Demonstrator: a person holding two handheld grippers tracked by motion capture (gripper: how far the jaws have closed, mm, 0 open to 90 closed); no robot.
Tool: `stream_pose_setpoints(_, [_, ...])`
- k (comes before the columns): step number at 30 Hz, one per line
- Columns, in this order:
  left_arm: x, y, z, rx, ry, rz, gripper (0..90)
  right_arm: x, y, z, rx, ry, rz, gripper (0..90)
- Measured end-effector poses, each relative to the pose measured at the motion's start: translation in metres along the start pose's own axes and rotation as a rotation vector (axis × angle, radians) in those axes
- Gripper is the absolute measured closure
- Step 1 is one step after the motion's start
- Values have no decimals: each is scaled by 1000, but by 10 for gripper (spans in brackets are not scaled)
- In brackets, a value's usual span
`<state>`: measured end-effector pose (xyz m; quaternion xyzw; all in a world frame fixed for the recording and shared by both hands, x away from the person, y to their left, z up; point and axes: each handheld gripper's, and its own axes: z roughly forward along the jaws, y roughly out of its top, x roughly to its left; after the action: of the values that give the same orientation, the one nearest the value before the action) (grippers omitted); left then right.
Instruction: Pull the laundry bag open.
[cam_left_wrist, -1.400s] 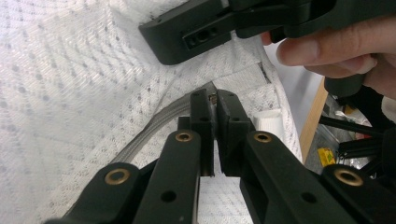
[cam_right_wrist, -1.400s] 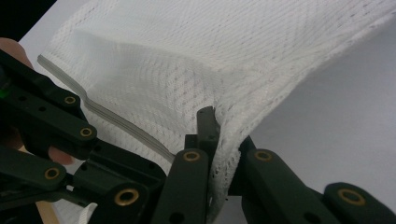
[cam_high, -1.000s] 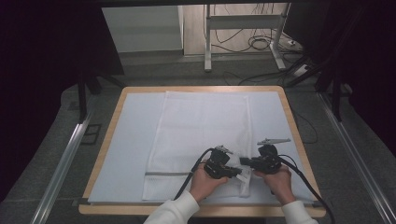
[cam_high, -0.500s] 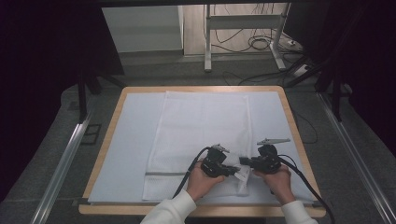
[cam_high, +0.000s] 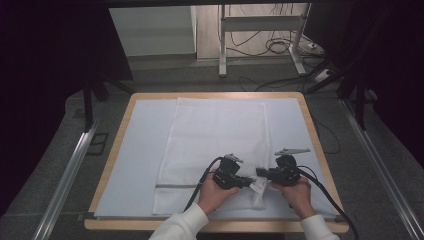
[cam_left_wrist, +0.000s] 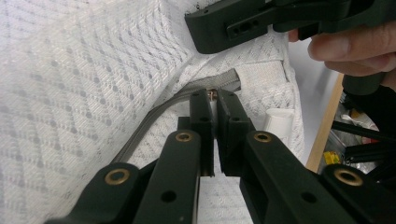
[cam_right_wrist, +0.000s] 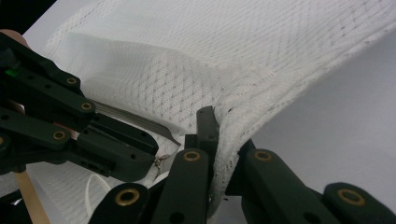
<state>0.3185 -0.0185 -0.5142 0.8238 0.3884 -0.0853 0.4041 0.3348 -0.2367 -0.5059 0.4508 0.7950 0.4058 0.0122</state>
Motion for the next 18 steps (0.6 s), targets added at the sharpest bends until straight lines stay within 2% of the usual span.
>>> stream_pose_setpoints(5, [3, -1, 0, 7, 1, -8, 868, 1, 0, 1, -3, 3, -1, 881])
stream_pose_setpoints(8, [4, -3, 1, 17, 42, 1, 868, 0, 0, -1, -7, -1, 2, 881])
stream_pose_setpoints(13, [12, -9, -4, 11, 22, -31, 868, -4, 0, -4, -15, 3, 14, 881])
stream_pose_setpoints(18, [15, -10, -6, 8, 20, -37, 868, -4, 0, -4, -21, 2, 16, 882])
